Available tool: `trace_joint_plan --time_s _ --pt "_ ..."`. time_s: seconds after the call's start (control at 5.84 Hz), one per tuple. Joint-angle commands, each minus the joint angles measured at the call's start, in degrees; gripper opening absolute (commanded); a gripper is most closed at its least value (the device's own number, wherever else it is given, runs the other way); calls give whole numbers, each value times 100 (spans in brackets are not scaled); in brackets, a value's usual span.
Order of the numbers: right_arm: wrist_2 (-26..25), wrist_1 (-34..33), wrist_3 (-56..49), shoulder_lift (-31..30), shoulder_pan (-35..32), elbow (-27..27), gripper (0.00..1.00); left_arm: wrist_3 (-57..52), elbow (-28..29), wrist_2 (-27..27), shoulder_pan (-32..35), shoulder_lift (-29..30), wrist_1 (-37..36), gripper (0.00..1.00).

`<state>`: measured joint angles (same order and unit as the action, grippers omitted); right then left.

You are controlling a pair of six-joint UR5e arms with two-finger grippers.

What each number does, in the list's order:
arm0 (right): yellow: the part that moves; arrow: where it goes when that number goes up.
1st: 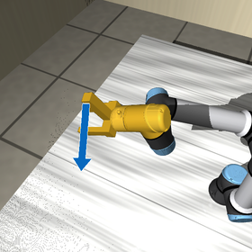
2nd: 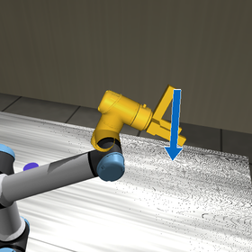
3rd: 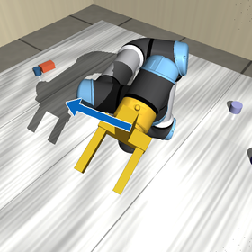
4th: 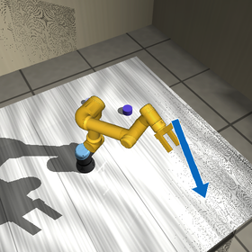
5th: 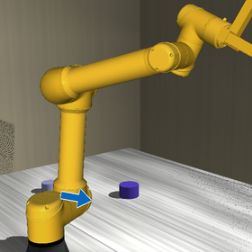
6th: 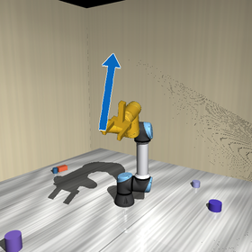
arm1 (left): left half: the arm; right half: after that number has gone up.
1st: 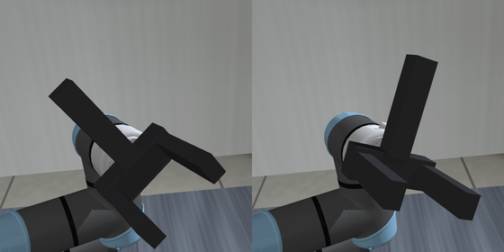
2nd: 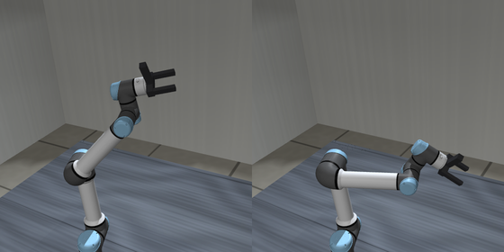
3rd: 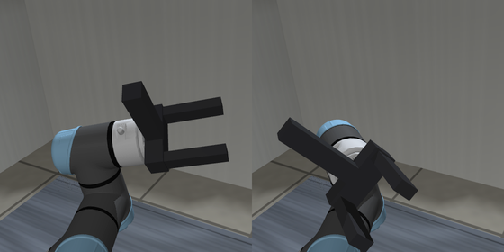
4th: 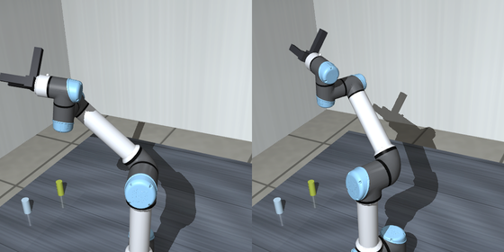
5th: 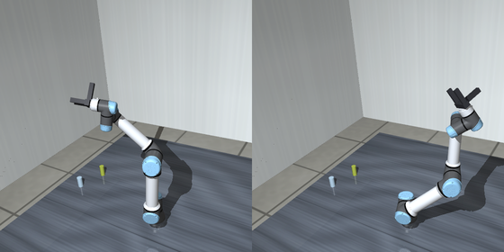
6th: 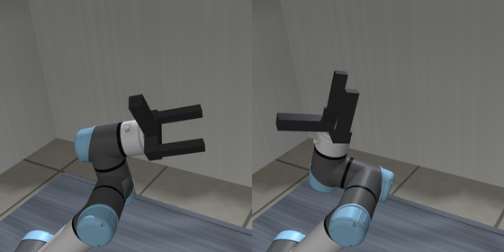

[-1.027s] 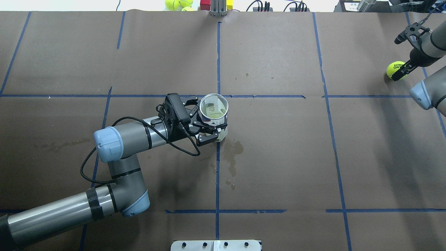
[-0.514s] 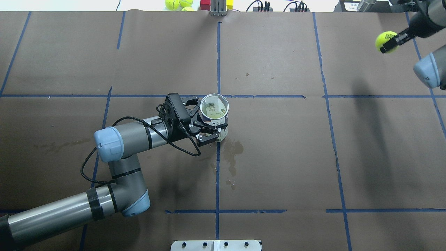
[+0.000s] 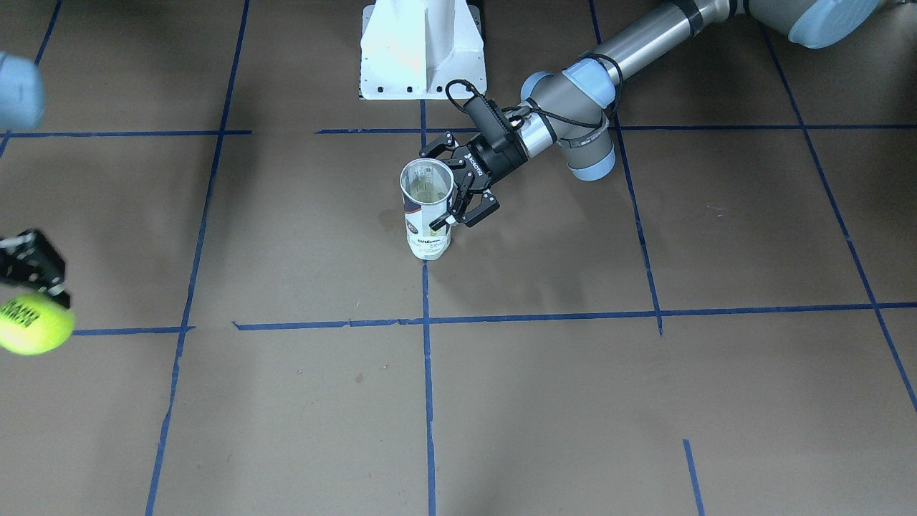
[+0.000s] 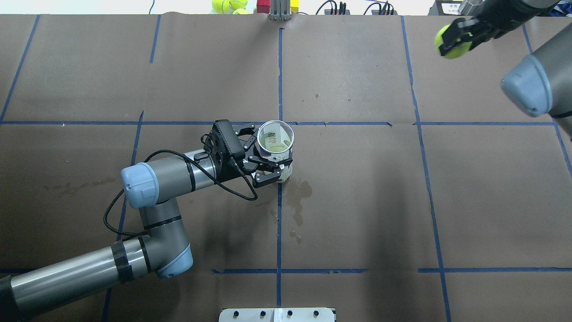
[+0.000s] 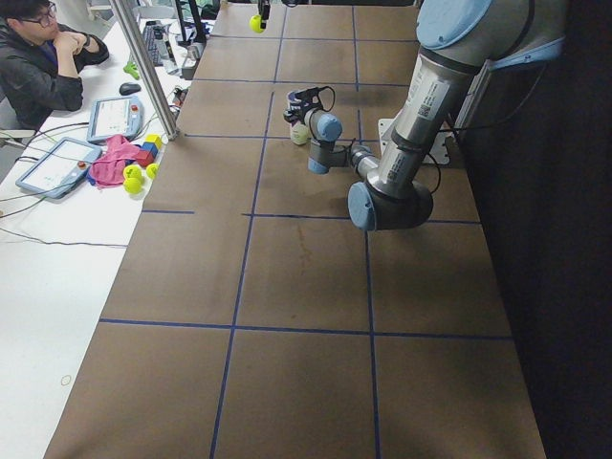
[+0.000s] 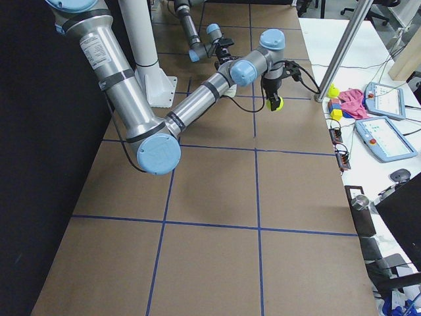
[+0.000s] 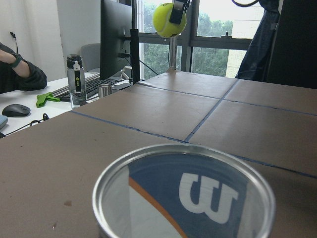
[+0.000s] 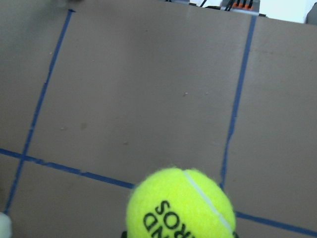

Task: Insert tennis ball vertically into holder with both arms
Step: 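Carry the second ball with the right gripper above the can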

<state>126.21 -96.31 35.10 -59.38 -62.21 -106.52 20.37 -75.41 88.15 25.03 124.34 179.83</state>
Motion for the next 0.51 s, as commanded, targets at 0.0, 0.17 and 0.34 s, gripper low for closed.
trace_joint_plan --time_s 0.0,0.17,0.34 --pt "-1012 -1086 2009 1325 1318 -185 20 2 0 0 -24 20 0 85" --pt "-1411 -1710 2601 1924 1813 -176 19 11 0 -9 -24 20 0 85" --pt "-1554 -1942 3016 2278 2131 -115 19 2 0 -9 -24 37 -9 85"
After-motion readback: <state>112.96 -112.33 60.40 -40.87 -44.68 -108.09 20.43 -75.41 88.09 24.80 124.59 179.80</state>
